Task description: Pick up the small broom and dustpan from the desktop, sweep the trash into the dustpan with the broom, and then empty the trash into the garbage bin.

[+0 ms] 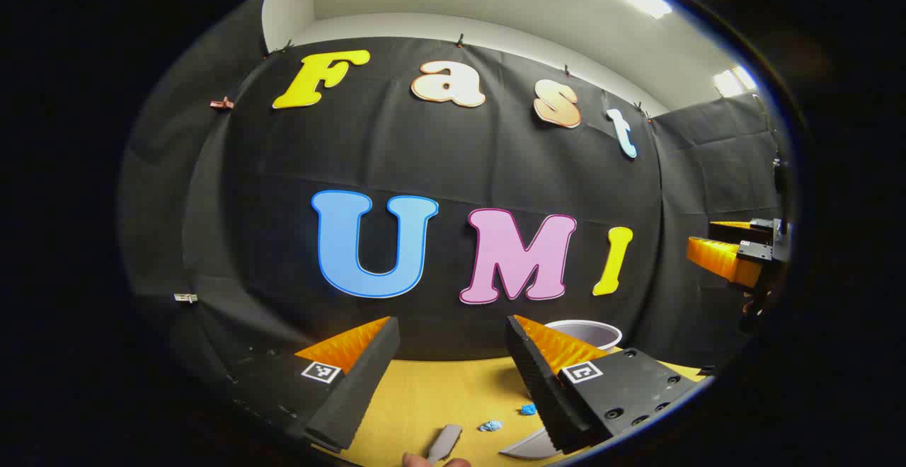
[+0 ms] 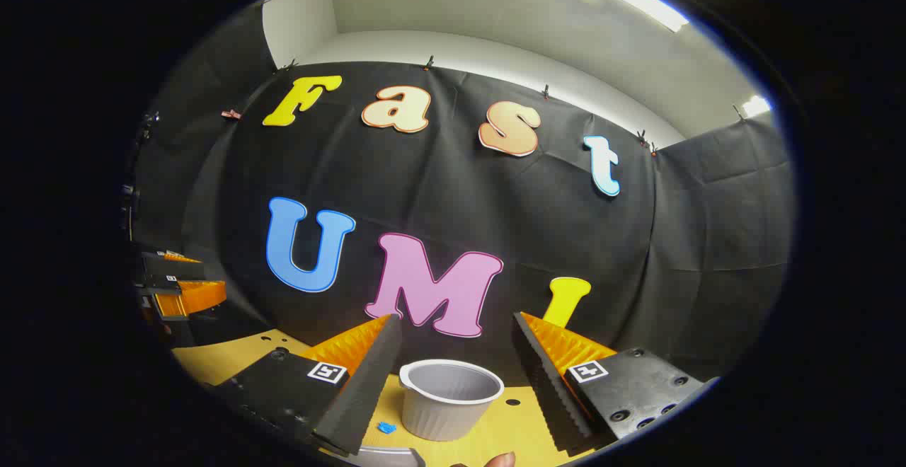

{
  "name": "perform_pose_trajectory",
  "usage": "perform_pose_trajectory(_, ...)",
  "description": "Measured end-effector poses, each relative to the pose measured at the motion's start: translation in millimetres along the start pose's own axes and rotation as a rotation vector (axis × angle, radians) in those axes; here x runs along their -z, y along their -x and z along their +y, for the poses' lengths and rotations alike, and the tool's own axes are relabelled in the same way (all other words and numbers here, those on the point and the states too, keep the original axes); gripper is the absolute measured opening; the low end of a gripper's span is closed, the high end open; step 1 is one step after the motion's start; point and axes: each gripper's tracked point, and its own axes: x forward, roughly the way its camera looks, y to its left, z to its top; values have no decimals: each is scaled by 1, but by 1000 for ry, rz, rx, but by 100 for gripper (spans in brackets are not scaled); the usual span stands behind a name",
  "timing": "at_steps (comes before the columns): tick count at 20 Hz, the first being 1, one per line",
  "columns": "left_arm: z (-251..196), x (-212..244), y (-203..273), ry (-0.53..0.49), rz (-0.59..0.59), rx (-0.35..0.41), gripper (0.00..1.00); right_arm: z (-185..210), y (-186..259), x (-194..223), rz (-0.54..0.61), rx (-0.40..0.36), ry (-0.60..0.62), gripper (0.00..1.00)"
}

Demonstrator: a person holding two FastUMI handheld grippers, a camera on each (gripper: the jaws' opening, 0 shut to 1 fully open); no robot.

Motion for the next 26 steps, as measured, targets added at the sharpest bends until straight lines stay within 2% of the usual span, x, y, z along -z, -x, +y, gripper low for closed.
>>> perform_pose_trajectory(1, -1, 0, 0, 0, 3, 5, 97, 0, 0, 0, 0, 0, 0, 97)
perform_pose_trajectory(6, -6, 5, -1, 8, 6, 16, 97, 0, 0, 0, 0, 0, 0, 97)
perform_pose_trajectory(11, -5, 16, 2, -28, 25, 25, 97, 0, 0, 0, 0, 0, 0, 97)
perform_pose_trajectory(12, -4, 15, 3, -31, 32, 21, 97, 3, 10, 9, 61, -18, -5, 97)
perform_pose_trajectory(14, -2, 21, 4, -29, 42, 14, 97, 4, 11, 11, 81, -47, 16, 97)
perform_pose_trajectory(15, -1, 23, 5, -28, 46, 10, 97, 9, 17, 27, 139, -67, 15, 97)
perform_pose_trajectory(17, -2, 22, 7, -34, 56, 11, 97, 19, 19, 41, 172, -120, 9, 97)
perform_pose_trajectory(19, 0, 30, 9, -47, 59, 6, 97, 32, 32, 74, 287, -204, 22, 97)
perform_pose_trajectory(22, 0, 42, 9, -50, 75, 1, 97, 47, 69, 141, 570, -346, 23, 97)
perform_pose_trajectory(26, -6, 57, 13, -19, 110, 9, 97, 59, 124, 245, 931, -437, -33, 95)
